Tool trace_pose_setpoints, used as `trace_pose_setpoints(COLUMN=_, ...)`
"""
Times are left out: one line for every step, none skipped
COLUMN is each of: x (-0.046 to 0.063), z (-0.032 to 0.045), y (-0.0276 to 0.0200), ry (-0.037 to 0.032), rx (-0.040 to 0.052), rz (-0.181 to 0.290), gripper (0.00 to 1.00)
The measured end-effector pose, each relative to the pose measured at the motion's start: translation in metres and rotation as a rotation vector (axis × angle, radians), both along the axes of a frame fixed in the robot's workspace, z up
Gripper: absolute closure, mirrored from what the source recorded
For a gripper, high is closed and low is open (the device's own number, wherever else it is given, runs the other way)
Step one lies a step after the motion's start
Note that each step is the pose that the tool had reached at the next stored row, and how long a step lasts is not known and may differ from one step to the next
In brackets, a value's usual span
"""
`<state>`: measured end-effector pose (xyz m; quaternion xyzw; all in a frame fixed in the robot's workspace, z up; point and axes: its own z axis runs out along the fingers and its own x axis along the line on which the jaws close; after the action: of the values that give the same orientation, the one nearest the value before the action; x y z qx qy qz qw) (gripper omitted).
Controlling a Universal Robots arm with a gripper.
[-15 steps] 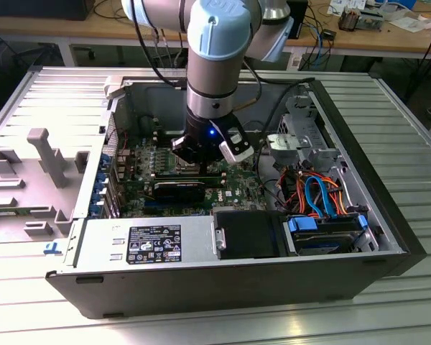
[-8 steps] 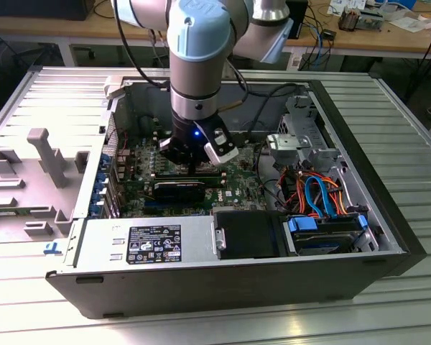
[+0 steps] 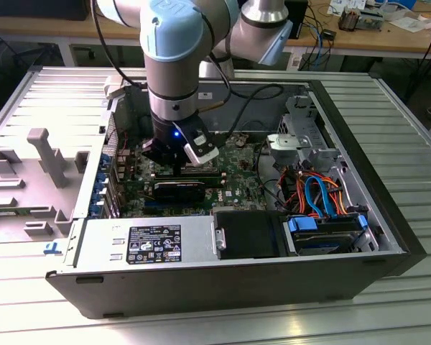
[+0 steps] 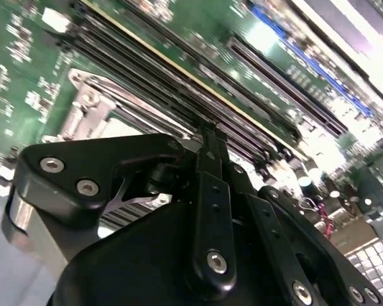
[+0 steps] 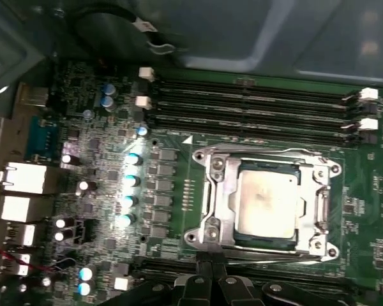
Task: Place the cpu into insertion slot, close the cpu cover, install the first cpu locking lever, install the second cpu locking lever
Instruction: 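Install the second cpu locking lever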
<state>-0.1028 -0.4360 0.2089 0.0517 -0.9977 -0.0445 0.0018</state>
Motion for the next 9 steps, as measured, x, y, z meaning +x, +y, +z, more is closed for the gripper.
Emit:
trace_pose_setpoints(x=-0.0058, z=-0.0001, y=0.0000, ry=-0.0020, rx=0.0000, rz=0.000, gripper=0.89)
trace_pose_setpoints(x=-0.0089, z=-0.0003, y=0.0000, ry=-0.0027, rx=0.0001, rz=0.000, gripper=0.89)
trace_pose_setpoints(x=-0.0101, z=-0.0005, y=0.0000, ry=-0.0027, rx=0.0070, rz=0.000, gripper=0.89)
trace_pose_setpoints(x=-0.0104, z=-0.0009, y=0.0000, ry=-0.0027, rx=0.0270, rz=0.000, gripper=0.89)
trace_pose_setpoints(x=-0.0104, z=-0.0013, y=0.0000, ry=-0.0028, rx=0.0350, rz=0.000, gripper=0.89)
trace_pose_setpoints(x=-0.0105, z=-0.0017, y=-0.0019, ry=-0.0029, rx=0.0428, rz=0.000, gripper=0.89)
trace_pose_setpoints(x=-0.0108, z=-0.0018, y=-0.0042, ry=-0.0028, rx=0.0473, rz=0.000, gripper=0.89)
trace_pose_setpoints(x=-0.0109, z=-0.0020, y=-0.0062, ry=-0.0028, rx=0.0541, rz=0.000, gripper=0.89)
trace_pose_setpoints(x=-0.0109, z=-0.0021, y=-0.0078, ry=-0.0028, rx=0.0591, rz=0.000, gripper=0.89)
